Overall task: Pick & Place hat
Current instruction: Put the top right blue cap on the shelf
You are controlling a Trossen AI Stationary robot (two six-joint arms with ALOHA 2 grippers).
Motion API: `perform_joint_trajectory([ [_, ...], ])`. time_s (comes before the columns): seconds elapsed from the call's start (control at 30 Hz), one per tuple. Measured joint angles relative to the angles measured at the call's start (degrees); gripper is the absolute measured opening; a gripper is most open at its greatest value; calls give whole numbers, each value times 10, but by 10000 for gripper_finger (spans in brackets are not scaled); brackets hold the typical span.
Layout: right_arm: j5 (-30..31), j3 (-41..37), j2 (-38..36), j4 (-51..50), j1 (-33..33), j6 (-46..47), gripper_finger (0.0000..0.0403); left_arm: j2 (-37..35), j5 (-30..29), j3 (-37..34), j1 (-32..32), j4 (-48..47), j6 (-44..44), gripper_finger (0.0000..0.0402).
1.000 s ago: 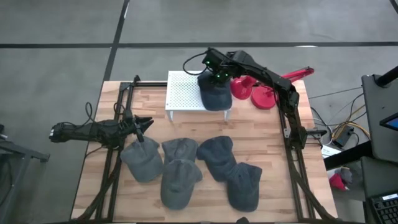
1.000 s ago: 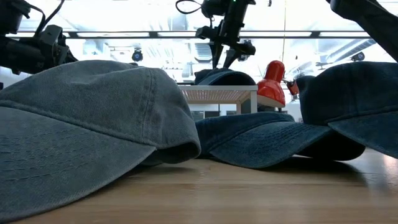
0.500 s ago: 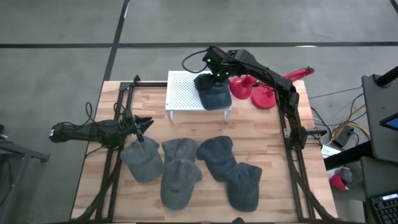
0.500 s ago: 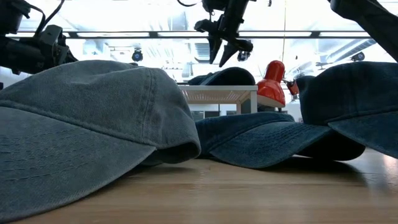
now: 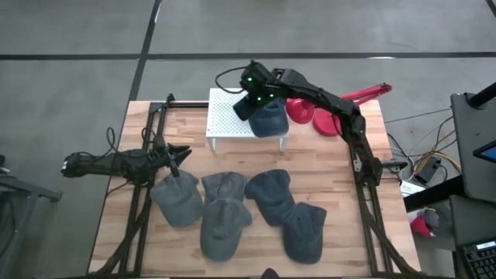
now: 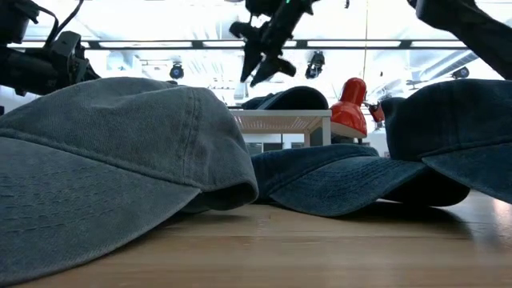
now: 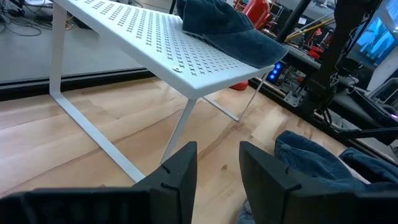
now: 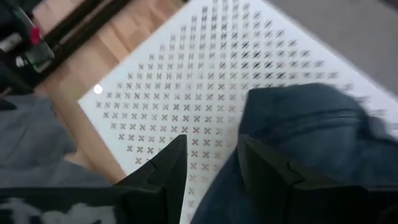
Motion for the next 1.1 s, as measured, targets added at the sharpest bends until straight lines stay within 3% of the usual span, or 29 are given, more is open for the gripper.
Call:
perform_joint_trajectory([
  [0.4, -11, 0, 33, 0, -2, -14, 121, 0, 0, 0, 0, 0, -2, 122],
  [1.1, 36, 0, 43, -33, -20, -14, 93, 0, 0, 0, 0, 0, -2, 122],
])
